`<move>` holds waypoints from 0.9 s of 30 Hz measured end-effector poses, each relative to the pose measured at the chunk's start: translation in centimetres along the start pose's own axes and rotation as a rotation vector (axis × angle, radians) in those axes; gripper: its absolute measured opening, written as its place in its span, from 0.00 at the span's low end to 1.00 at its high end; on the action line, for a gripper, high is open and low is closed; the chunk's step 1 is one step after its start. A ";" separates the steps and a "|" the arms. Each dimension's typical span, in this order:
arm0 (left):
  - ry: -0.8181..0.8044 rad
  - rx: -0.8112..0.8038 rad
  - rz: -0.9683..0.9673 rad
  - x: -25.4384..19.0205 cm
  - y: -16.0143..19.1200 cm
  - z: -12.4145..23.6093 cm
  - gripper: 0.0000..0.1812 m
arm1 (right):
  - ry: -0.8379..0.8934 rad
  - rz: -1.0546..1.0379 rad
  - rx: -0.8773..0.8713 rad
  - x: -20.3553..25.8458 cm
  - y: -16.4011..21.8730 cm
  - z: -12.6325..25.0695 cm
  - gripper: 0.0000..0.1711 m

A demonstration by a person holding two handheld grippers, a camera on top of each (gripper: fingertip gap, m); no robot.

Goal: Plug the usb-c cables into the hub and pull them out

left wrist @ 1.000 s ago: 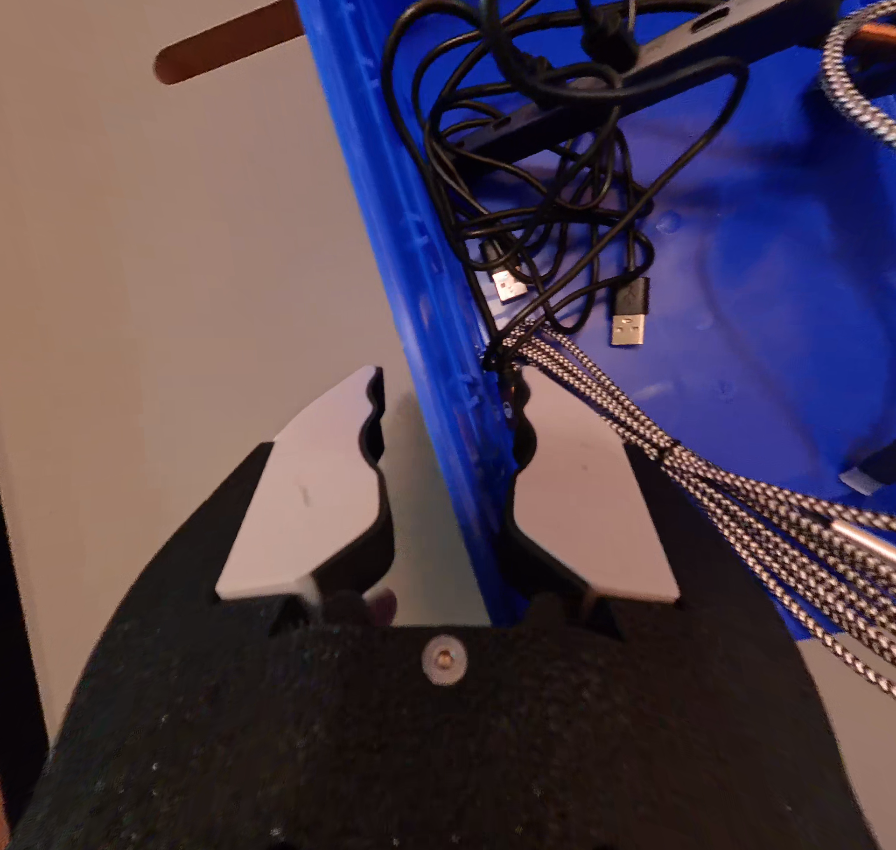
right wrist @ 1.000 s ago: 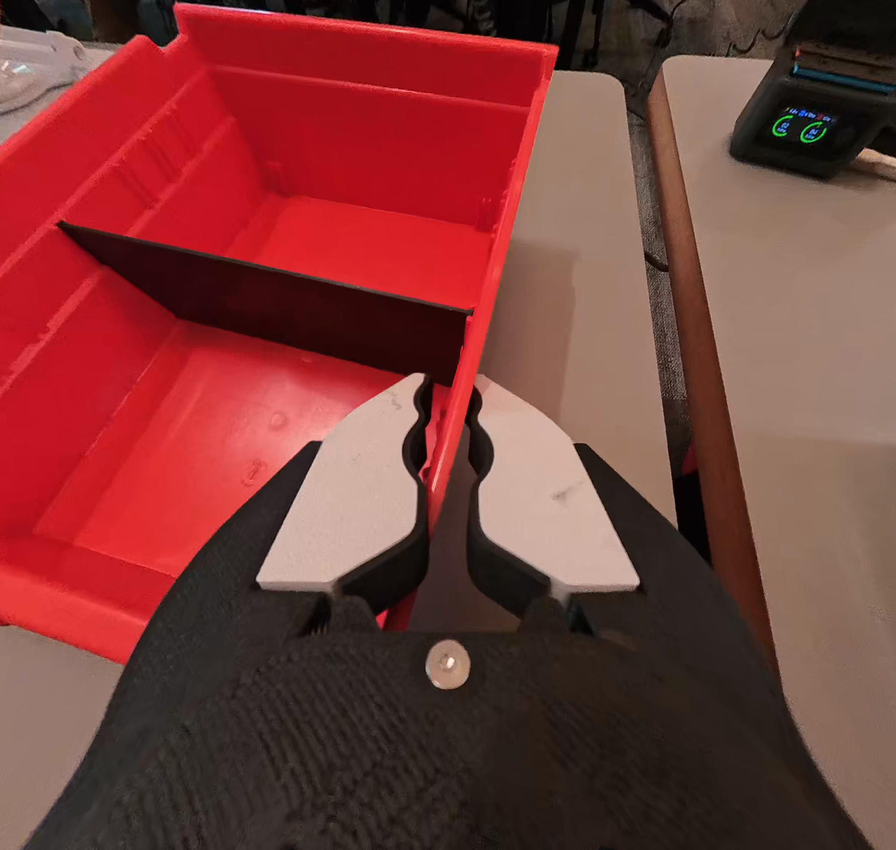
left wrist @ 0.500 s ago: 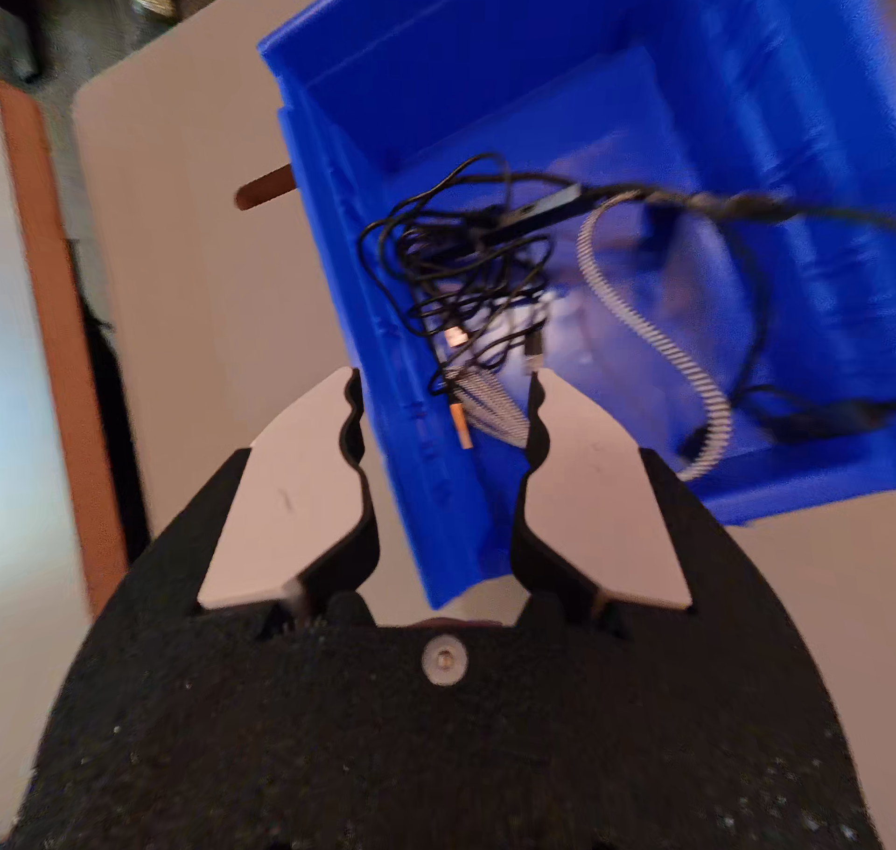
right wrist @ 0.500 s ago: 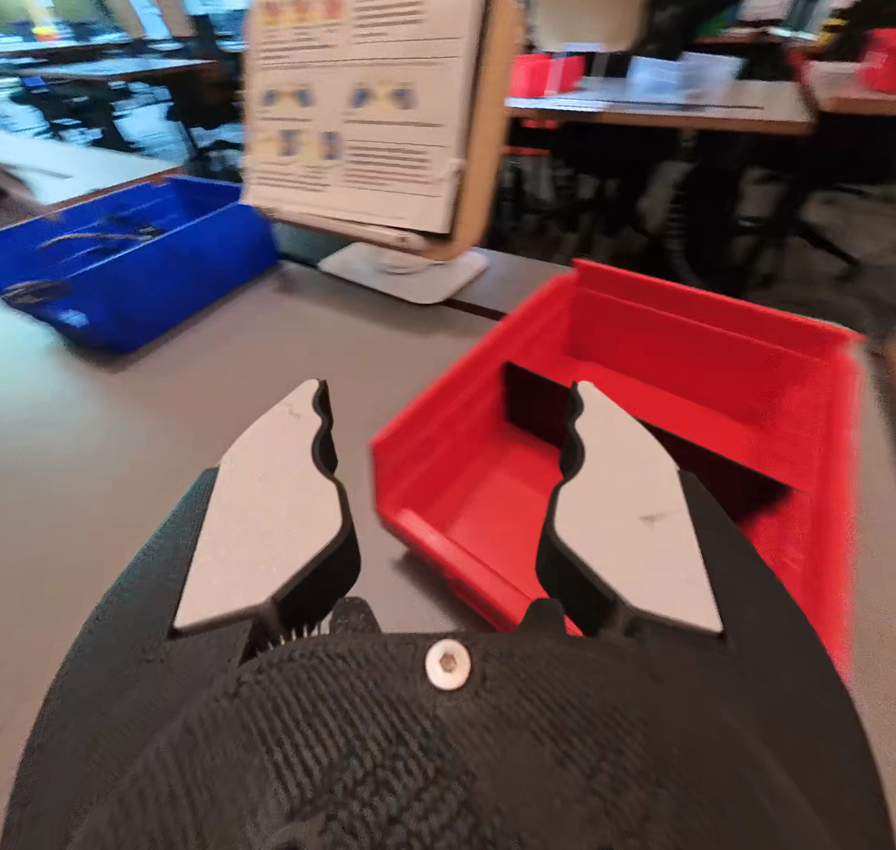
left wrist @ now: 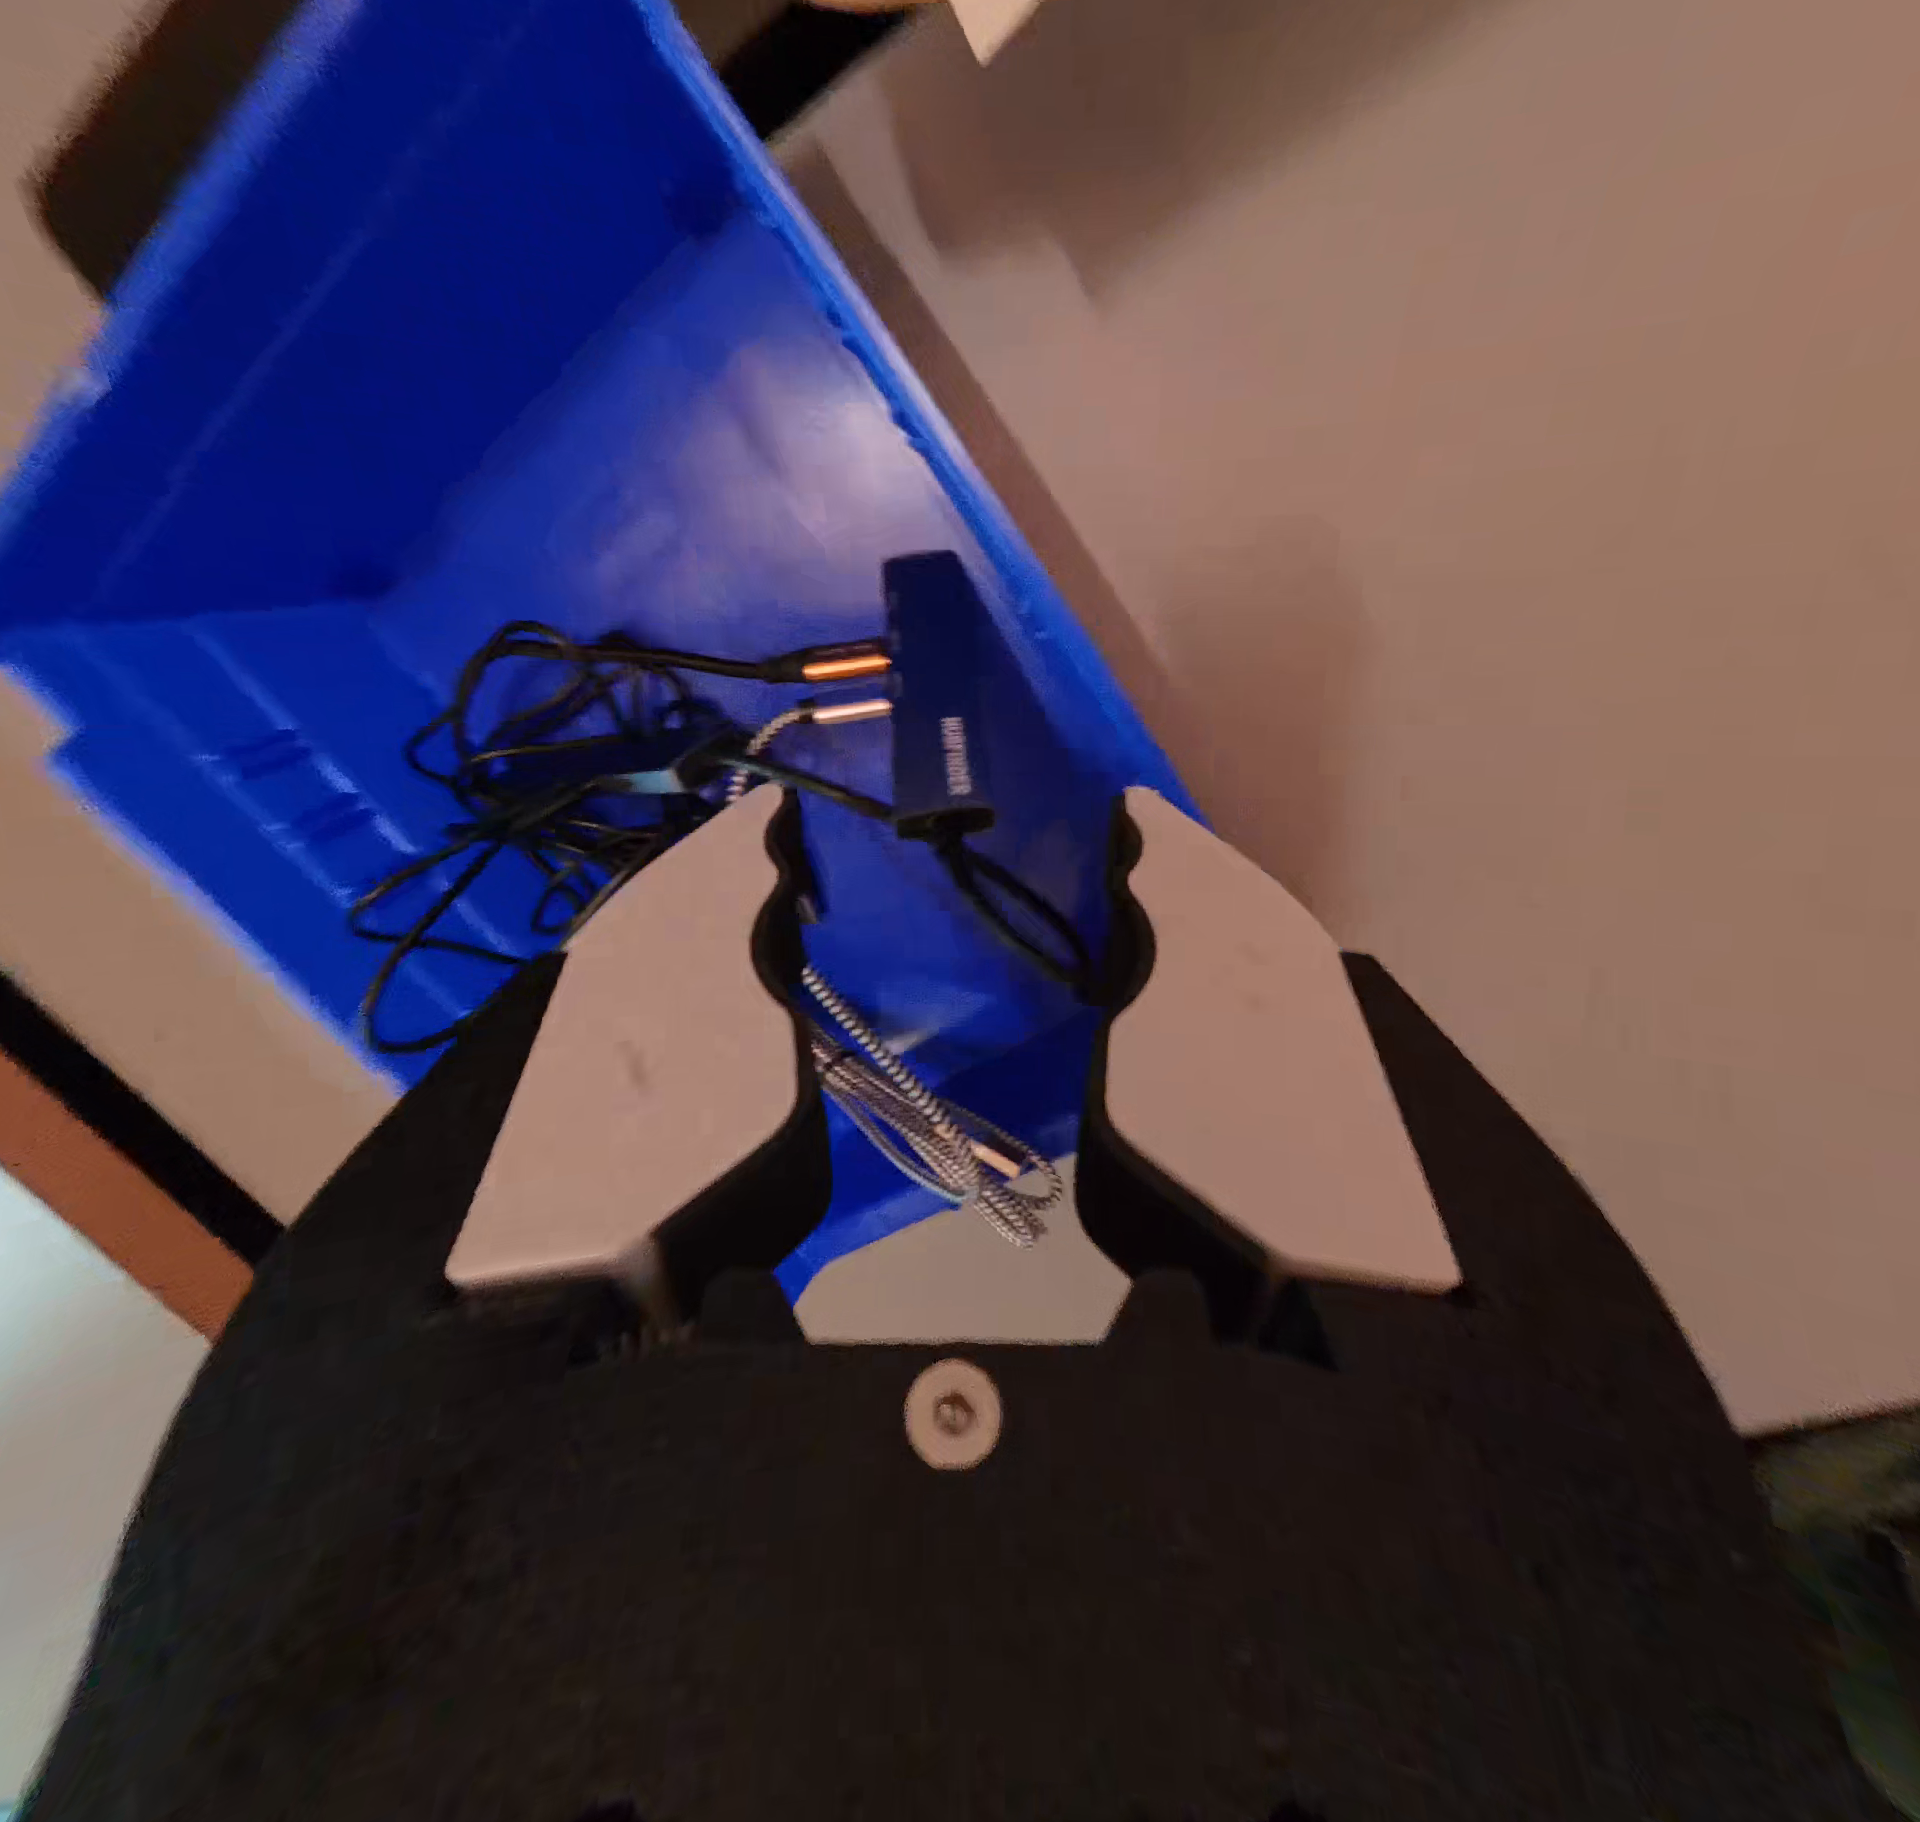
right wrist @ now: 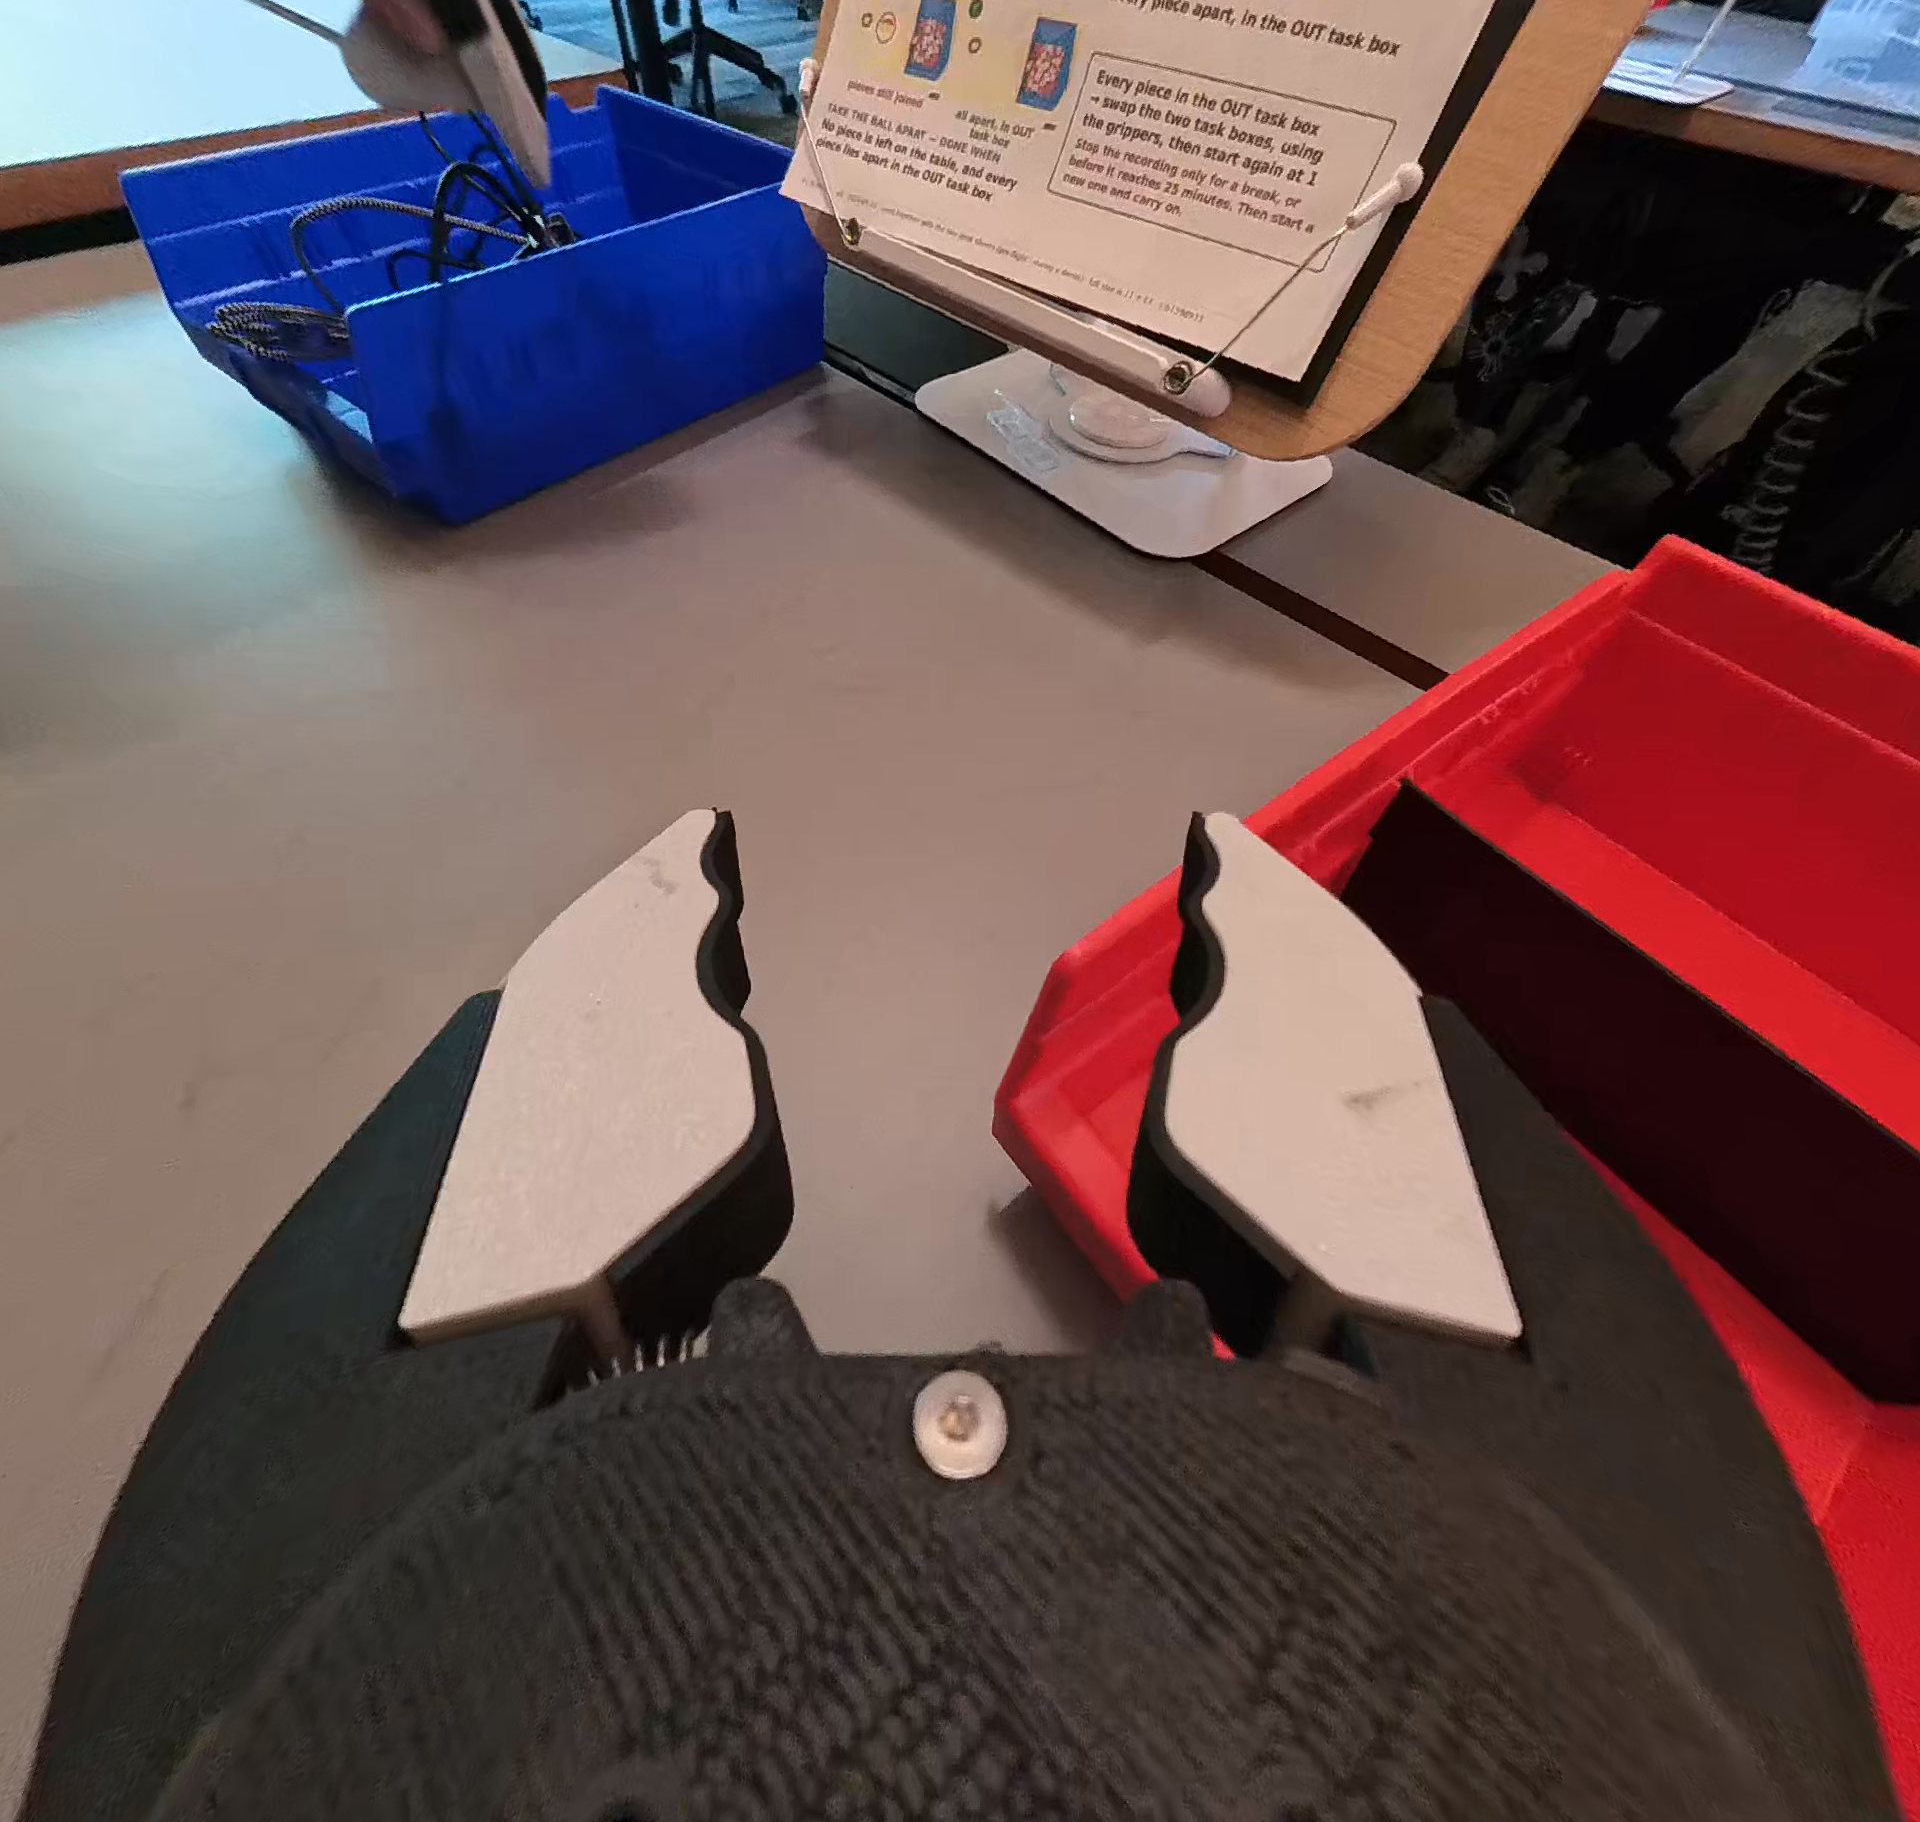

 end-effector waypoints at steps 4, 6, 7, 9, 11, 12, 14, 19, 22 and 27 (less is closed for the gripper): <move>0.018 0.254 0.024 -0.4 -0.6 -3.3 0.26 | 0.008 -0.043 0.002 -1.2 0.7 0.4 0.47; -0.019 0.311 0.046 -0.4 -1.0 -3.8 0.25 | 0.011 -0.075 -0.007 -1.8 1.0 0.5 0.46; -0.028 0.324 0.056 -0.4 -1.1 -3.8 0.24 | 0.009 -0.089 -0.012 -1.9 1.0 0.5 0.46; -0.039 0.336 0.078 -0.2 -1.2 -3.8 0.24 | 0.002 -0.104 -0.016 -2.2 1.2 0.4 0.46; -0.055 0.324 0.101 0.1 -1.2 -3.6 0.27 | 0.000 -0.104 -0.006 -2.3 1.4 0.3 0.45; -0.049 0.319 0.105 0.2 -1.2 -3.7 0.26 | -0.004 -0.103 -0.001 -2.3 1.5 0.2 0.45; -0.049 0.335 0.107 0.2 -0.9 -3.7 0.26 | -0.011 -0.101 0.003 -2.2 1.6 0.0 0.45; -0.031 0.341 0.115 0.3 -0.4 -3.9 0.22 | -0.019 -0.088 0.014 -1.9 1.6 -0.1 0.45; -0.032 0.323 0.098 0.3 -0.2 -3.8 0.19 | -0.019 -0.081 0.010 -1.8 1.4 0.0 0.45; -0.066 0.311 0.069 0.2 0.4 -4.0 0.10 | -0.025 -0.065 0.019 -1.5 1.4 -0.2 0.45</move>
Point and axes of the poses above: each gripper's, where its closed fingertips meet, z back along the fingers, y out of its underside, x = y × z across the jaws, the point moved 9 cm from there along z, back along the fingers, and after that the axes turned 4 degrees about z, right-handed, at the moved point
